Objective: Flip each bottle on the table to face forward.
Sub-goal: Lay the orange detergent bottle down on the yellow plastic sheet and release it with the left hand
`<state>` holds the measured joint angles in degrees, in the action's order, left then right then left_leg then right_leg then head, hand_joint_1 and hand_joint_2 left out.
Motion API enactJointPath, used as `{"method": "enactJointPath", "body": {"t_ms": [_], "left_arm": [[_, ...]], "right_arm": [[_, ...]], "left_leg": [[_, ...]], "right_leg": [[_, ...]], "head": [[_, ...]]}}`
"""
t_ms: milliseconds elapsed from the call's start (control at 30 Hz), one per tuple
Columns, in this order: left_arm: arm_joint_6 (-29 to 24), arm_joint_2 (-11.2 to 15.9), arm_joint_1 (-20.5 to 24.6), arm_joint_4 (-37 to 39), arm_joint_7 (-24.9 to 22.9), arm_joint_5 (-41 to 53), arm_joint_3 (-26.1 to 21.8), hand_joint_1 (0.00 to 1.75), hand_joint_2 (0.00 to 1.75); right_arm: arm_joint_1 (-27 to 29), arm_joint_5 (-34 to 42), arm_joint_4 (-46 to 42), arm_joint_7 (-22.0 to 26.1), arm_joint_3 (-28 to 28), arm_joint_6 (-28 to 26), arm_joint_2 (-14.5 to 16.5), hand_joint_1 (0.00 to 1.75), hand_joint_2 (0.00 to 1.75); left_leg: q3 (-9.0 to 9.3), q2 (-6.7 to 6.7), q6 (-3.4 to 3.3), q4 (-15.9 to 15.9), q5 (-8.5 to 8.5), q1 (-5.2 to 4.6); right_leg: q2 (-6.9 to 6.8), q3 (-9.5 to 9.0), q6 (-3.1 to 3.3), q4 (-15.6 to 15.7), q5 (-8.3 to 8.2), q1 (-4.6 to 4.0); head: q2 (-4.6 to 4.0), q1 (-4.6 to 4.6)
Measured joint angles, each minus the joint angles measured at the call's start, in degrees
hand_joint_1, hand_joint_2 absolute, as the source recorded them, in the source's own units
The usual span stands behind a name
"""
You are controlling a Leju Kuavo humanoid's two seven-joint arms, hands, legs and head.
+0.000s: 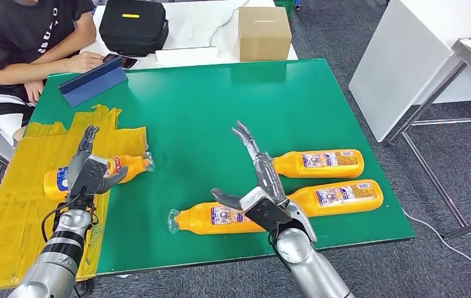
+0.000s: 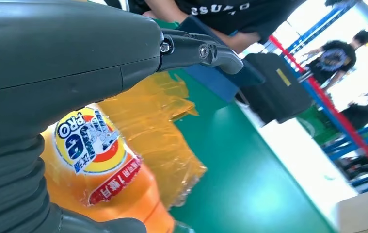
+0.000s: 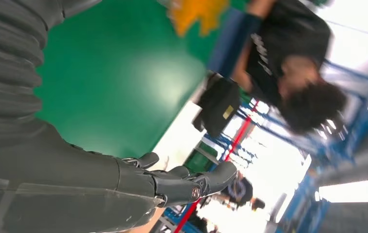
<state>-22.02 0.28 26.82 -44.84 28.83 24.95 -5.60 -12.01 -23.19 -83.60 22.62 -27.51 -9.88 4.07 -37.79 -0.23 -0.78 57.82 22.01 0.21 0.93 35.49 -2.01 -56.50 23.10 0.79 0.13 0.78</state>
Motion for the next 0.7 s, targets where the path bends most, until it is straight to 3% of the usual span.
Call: {"method": "enactJointPath", "body": {"t_ms": [267,500,700], "left_arm": [[3.87,-0.37,-5.13,-10.48,-0.19,-5.56,1.02,0.0,1.75],[15.79,-1.09,-12.74,-22.33,-1.55,-15.74,1.48,0.0,1.75],[20.59,-2.4,-17.23,-27.51,-2.42,-19.14,2.57,0.0,1.75]], "right_arm": [[-0.15,-8.29,0.81,-2.78,-3.72,0.8,-3.16,0.0,1.75],[0.62,-20.77,1.31,-8.49,-7.56,2.72,-8.42,0.0,1.75],[1.32,-28.23,4.54,-13.12,-10.15,1.96,-12.0,0.0,1.75]], "left_leg": [[-0.06,-0.02,0.0,0.0,0.02,-0.01],[-0.07,-0.02,-0.01,0.0,0.06,-0.02],[-0.1,-0.04,-0.02,0.0,0.11,-0.04]], "right_leg": [[0.0,0.03,0.0,0.01,0.01,0.0],[0.0,0.06,-0.02,0.04,0.03,0.01],[-0.01,0.07,-0.03,0.05,0.04,0.02]], "head": [[0.0,-0.01],[0.0,-0.01],[0.0,0.0]]}}
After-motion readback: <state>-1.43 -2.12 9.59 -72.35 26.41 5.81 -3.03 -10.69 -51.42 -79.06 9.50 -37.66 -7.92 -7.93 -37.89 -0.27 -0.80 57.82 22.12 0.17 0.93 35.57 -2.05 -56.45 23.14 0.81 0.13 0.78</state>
